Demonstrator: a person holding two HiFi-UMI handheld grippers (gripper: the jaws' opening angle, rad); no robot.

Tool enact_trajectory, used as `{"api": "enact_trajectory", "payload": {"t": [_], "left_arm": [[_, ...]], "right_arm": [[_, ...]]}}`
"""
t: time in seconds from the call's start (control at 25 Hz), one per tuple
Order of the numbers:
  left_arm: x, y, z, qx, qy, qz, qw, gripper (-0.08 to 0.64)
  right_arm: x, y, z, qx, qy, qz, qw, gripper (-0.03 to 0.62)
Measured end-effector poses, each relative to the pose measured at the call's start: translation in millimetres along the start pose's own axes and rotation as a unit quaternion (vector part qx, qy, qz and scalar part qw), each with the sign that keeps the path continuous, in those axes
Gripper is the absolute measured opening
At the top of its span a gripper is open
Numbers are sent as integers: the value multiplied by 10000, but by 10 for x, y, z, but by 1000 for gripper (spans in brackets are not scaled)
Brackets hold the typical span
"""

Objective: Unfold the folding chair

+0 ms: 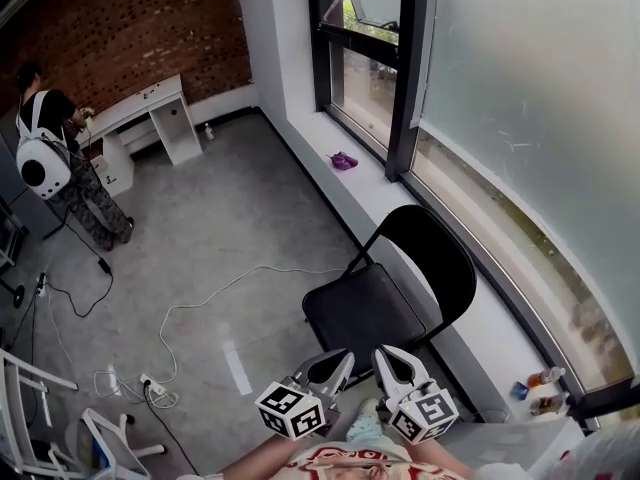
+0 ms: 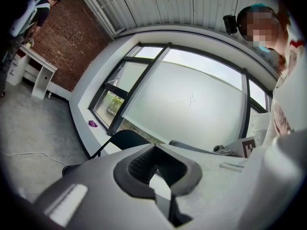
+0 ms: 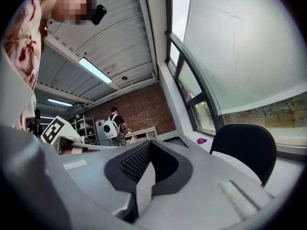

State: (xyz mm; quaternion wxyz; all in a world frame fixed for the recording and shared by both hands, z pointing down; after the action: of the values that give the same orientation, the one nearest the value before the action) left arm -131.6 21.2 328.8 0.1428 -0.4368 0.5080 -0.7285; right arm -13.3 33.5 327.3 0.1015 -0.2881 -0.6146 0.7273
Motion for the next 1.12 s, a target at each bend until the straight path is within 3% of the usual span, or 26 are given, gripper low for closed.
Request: {"api": "enact_trajectory", "payload": {"t": [0.28, 0.44, 1.12], "left_arm": [[-114, -17, -996, -192, -82, 293, 9994, 2], [-226, -115, -1384, -65, -132, 462, 9988, 2], [-810, -481, -1783, 39, -596, 509, 9969, 2]], "right_arm": [[1029, -245, -263, -38, -130, -232, 9996, 26], [1403, -345, -456, -10, -288, -269, 9992, 26], [1914, -475, -1194, -175, -577, -360, 9975, 26]]}}
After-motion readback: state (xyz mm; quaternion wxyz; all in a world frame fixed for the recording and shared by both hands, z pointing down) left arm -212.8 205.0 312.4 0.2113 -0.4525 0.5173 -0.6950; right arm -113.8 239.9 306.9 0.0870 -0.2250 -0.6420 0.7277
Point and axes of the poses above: the fingertips, and each gripper's own axes: z forward along the fingers, x to its left, y out of its top, the point moved 5 cm from there along -z, backward along the fingers, and after that the axes turned 1 degree about x, right-handed, at the moved point
